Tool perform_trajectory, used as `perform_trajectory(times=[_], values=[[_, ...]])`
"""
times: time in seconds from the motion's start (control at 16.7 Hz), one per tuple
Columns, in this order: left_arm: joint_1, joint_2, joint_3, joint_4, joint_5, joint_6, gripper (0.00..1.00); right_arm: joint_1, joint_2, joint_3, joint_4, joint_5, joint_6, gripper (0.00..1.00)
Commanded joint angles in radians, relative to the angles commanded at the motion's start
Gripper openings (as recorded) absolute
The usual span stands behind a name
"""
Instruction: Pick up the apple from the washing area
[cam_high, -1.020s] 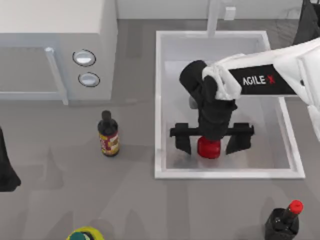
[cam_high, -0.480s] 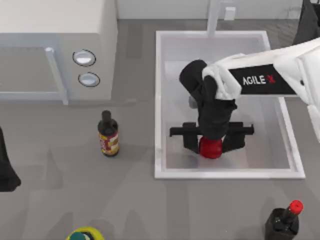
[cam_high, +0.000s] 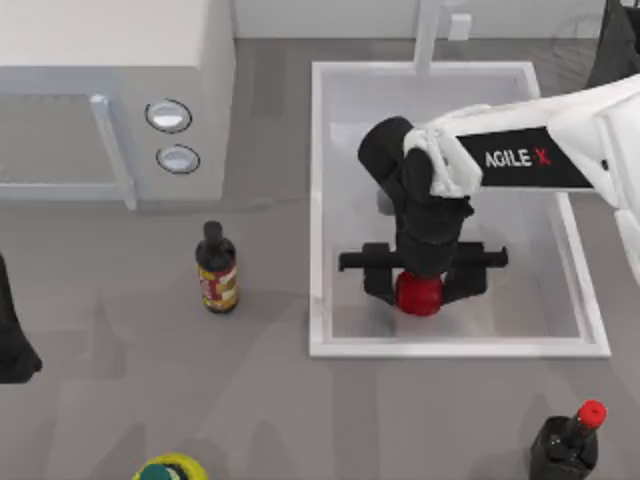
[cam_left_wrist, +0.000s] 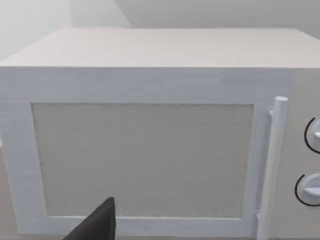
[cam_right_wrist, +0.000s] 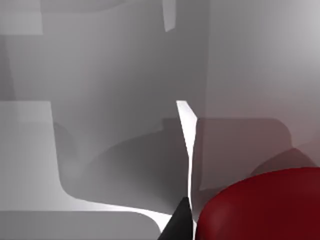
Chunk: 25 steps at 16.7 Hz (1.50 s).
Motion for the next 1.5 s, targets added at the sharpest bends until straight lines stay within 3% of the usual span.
perform_trajectory(times=[0.24, 0.72, 0.9, 1.5], values=[[0.0, 0.0, 0.0, 0.0, 0.0, 0.0, 1.0, 0.002, -0.001, 0.152, -0.154, 0.0, 0.002, 0.0], [0.0, 0.0, 0.0, 0.0, 0.0, 0.0, 1.0, -0.001, -0.053, 0.67, -0.755, -0.001, -0.001, 0.0], [0.0, 0.0, 0.0, 0.0, 0.0, 0.0, 1.0, -0.004, -0.08, 0.804, -0.895, -0.001, -0.005, 0.0], [0.0, 0.0, 0.0, 0.0, 0.0, 0.0, 1.0, -0.061, -0.142, 0.776, -0.905, -0.005, -0.064, 0.0]])
